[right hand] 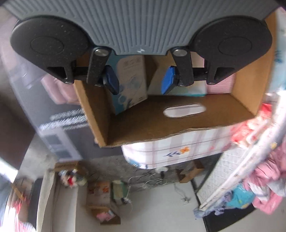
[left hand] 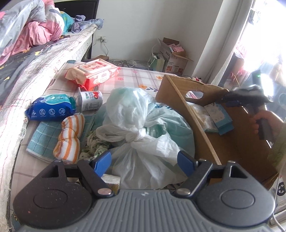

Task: Organize soft objects
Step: 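Withdraw the right tool from the box back over the mattress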

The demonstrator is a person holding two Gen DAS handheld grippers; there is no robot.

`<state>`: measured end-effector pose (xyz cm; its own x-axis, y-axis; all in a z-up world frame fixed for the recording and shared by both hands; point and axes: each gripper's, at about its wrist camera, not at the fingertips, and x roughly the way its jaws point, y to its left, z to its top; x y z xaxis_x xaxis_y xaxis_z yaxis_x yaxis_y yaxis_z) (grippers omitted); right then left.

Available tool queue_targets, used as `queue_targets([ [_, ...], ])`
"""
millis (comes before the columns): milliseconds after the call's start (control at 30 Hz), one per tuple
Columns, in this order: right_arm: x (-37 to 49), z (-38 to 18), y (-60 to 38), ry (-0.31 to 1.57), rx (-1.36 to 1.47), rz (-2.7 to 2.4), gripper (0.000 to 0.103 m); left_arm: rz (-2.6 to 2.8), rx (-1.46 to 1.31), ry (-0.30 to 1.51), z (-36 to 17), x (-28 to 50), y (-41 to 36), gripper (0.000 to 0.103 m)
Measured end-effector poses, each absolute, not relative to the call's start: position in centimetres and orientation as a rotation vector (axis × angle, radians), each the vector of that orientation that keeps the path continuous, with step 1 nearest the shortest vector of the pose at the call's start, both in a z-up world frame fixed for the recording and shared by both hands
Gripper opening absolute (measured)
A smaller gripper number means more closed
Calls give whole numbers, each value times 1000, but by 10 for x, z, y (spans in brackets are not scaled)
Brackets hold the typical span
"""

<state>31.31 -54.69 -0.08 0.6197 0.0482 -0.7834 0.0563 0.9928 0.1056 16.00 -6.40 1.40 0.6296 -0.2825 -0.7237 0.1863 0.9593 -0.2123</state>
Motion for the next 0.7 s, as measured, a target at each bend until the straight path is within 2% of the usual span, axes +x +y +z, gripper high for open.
queue_targets([
  [100,321,-13,-524,910,-30,-36,58,-252,-130,839,16,155,-55,82],
  [200,324,-19,-507,927,-111,-36,57,-239,-144,833,18,152,-45,82],
  [300,321,-10,-508,908,-16,-11,57,-233,-153,829,18,150,-39,83],
  [400,323,-6,-506,909,49,-15,65,-237,-163,831,18,148,-35,83],
  [467,328,-14,-502,934,53,-45,72,-243,-166,827,19,146,-34,83],
  [700,343,-55,-518,1062,258,-114,79,-235,-173,803,24,136,-23,83],
])
